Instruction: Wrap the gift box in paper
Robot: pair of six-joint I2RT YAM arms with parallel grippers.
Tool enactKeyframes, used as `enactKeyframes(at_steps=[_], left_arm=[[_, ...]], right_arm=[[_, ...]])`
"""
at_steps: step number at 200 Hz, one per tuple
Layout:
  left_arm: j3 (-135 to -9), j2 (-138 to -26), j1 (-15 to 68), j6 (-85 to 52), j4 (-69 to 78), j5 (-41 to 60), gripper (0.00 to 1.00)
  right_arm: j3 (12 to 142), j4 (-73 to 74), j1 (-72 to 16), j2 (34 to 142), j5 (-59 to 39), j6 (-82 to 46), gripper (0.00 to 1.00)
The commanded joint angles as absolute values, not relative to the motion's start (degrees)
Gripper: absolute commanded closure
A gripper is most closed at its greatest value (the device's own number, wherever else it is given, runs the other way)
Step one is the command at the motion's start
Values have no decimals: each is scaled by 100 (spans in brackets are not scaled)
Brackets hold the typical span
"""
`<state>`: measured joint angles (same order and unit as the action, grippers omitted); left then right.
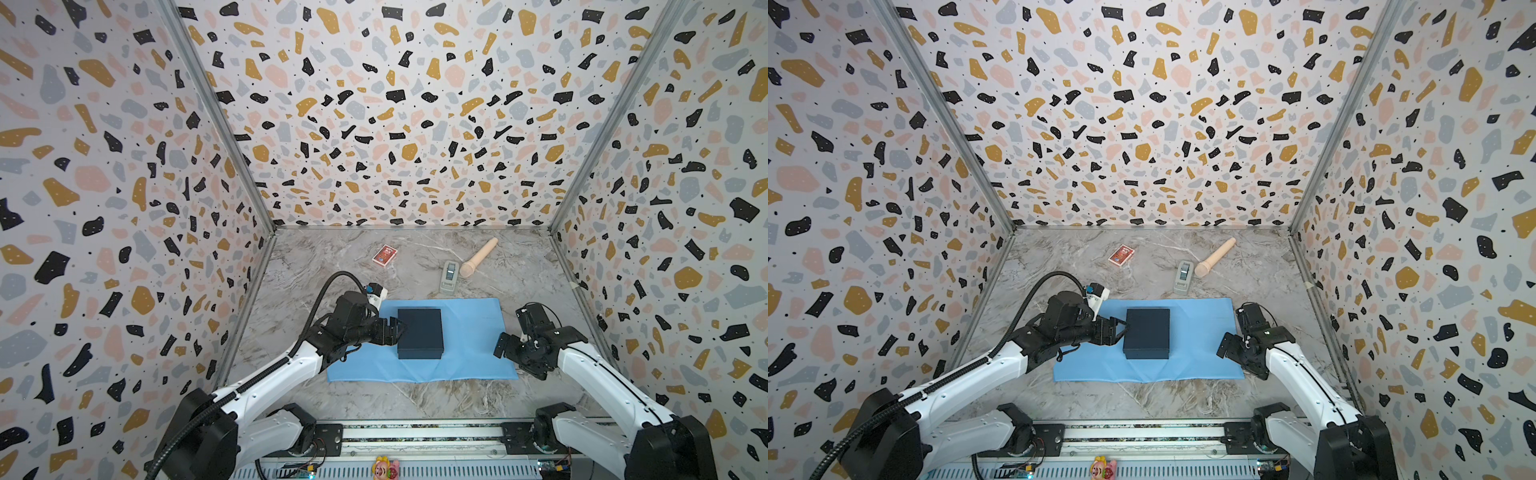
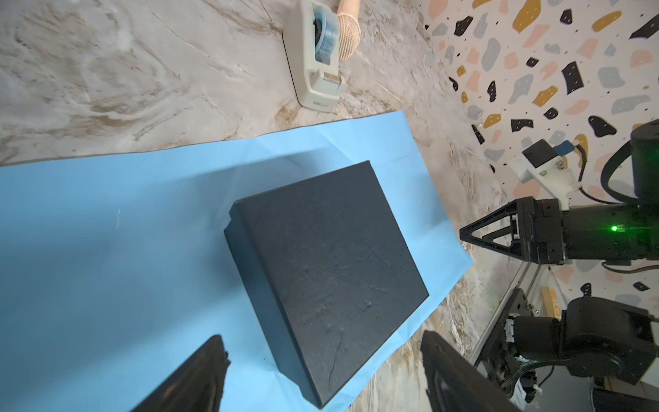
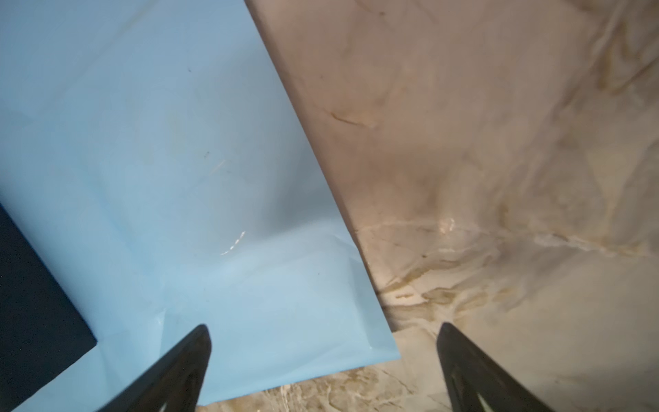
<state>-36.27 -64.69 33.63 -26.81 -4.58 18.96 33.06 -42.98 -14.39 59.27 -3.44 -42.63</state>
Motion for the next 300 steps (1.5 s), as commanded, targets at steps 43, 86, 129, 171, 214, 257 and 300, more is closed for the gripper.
enactKeyframes(at_steps=[43, 86, 129, 171, 214, 257, 300], left_arm=[[-3908, -6604, 3384, -2514, -449, 1714, 14], [-3951, -6674, 3384, -2560, -378, 1753, 15], [-4038, -6688, 3384, -2543, -405, 1678, 15], [-4043, -6698, 3414, -2643, -353, 1652, 15], [-4045, -6586, 3813, -2508, -580, 1232, 16], [-4003, -6464, 3952, -2587, -676, 872, 16], [-4121, -6471, 3950, -3064, -441, 932, 17]], right_arm=[[2697, -4175, -1350, 5730, -1038, -4447, 1], [2595, -3517, -1307, 5471, -1471, -4253, 7], [2240, -2528, -1309, 4927, -1732, -4201, 17], [1890, -2194, -1304, 4497, -1655, -4424, 23], [1714, -2446, -1310, 3975, -1292, -4877, 42], [1730, -2462, -1348, 3575, -1033, -4875, 66], [2318, -1976, -2045, 3926, -850, -4247, 88]])
